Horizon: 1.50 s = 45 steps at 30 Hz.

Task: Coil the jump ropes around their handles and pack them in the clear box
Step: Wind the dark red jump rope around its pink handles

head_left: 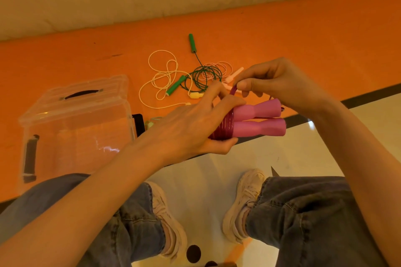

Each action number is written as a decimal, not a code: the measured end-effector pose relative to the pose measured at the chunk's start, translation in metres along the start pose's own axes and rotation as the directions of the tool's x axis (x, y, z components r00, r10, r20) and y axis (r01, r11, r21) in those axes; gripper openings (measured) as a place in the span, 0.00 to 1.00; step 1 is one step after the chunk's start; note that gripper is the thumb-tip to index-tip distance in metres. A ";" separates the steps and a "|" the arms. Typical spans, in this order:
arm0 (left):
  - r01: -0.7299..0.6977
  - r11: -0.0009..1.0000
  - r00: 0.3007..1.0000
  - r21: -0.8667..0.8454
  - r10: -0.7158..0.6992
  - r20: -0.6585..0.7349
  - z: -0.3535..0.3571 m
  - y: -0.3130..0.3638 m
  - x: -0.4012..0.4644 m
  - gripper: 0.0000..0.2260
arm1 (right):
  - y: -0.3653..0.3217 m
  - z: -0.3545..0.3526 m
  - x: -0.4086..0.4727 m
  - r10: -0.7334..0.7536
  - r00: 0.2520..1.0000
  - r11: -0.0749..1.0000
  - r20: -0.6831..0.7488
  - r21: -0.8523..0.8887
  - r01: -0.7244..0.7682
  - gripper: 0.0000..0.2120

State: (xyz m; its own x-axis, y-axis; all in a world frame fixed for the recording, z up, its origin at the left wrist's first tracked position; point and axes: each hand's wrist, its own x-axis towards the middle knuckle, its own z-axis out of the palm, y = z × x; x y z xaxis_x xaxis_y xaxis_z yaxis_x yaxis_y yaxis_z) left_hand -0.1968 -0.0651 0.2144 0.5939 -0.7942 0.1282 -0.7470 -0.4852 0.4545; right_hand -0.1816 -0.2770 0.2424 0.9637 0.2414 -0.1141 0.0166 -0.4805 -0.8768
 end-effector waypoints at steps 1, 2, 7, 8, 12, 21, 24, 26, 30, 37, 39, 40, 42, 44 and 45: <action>-0.002 1.000 1.000 0.012 0.002 -0.014 -0.002 0.000 -0.001 0.28 | 0.000 0.000 0.000 0.004 1.000 1.000 0.002 0.007 -0.004 0.09; -0.002 1.000 1.000 0.015 0.003 -0.025 -0.003 -0.001 -0.001 0.28 | 0.000 -0.001 -0.001 0.007 1.000 1.000 0.001 0.019 -0.007 0.09; -0.042 0.999 0.997 0.018 0.043 -0.066 -0.006 0.001 0.000 0.29 | 0.002 0.000 -0.001 0.023 1.000 0.996 0.022 0.090 -0.025 0.13; -0.050 0.999 0.995 0.021 0.052 -0.084 -0.005 0.002 0.000 0.29 | 0.003 -0.001 -0.001 0.030 0.999 0.994 0.044 0.105 -0.035 0.13; -0.052 0.998 0.989 -0.037 0.046 -0.142 -0.004 0.005 0.003 0.30 | 0.008 -0.005 -0.004 0.128 0.980 0.970 0.155 0.185 -0.156 0.09; 0.051 0.989 0.963 -0.142 -0.086 -0.254 -0.010 0.001 0.001 0.29 | 0.013 -0.007 -0.013 0.259 0.956 0.966 0.139 -0.044 -0.256 0.14; 0.104 0.987 0.949 -0.121 -0.135 -0.286 -0.008 -0.001 0.003 0.28 | 0.014 -0.002 -0.011 0.265 0.946 0.961 0.188 0.027 -0.275 0.02; 0.144 0.987 0.941 -0.069 -0.158 -0.300 -0.005 -0.004 0.004 0.27 | 0.014 0.003 -0.012 0.265 0.944 0.961 0.197 0.021 -0.274 0.08; 0.215 0.976 0.929 0.038 -0.192 -0.317 -0.001 -0.010 0.004 0.27 | 0.006 0.018 -0.018 0.244 0.949 0.967 0.200 0.025 -0.254 0.04; 0.250 0.963 0.931 0.097 -0.212 -0.298 0.003 -0.014 0.003 0.26 | 0.000 0.030 -0.035 0.301 0.951 0.952 0.069 -0.083 -0.296 0.05; 0.260 0.961 0.930 0.099 -0.222 -0.293 0.002 -0.017 0.003 0.26 | -0.003 0.031 -0.037 0.340 0.937 0.934 0.073 -0.138 -0.328 0.05; 0.259 0.960 0.933 0.102 -0.221 -0.285 0.002 -0.019 0.003 0.26 | -0.005 0.030 -0.037 0.349 0.933 0.930 0.084 -0.152 -0.334 0.05; 0.252 0.959 0.943 0.132 -0.213 -0.255 0.005 -0.020 0.003 0.27 | -0.010 0.029 -0.039 0.340 0.932 0.936 0.127 -0.144 -0.322 0.05; 0.236 0.956 0.955 0.173 -0.196 -0.221 0.009 -0.020 0.003 0.28 | -0.015 0.027 -0.040 0.317 0.933 0.947 0.171 -0.117 -0.300 0.05; 0.230 0.955 0.959 0.187 -0.190 -0.210 0.011 -0.020 0.003 0.28 | -0.016 0.027 -0.040 0.302 0.934 0.952 0.188 -0.106 -0.287 0.05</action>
State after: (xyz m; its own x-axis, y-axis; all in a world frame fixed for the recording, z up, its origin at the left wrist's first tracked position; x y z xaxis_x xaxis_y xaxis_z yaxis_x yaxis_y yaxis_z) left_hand -0.1826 -0.0617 0.1962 0.7744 -0.5927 0.2212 -0.6324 -0.7148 0.2986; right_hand -0.2279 -0.2562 0.2483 0.8555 0.2388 -0.4595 -0.2323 -0.6161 -0.7527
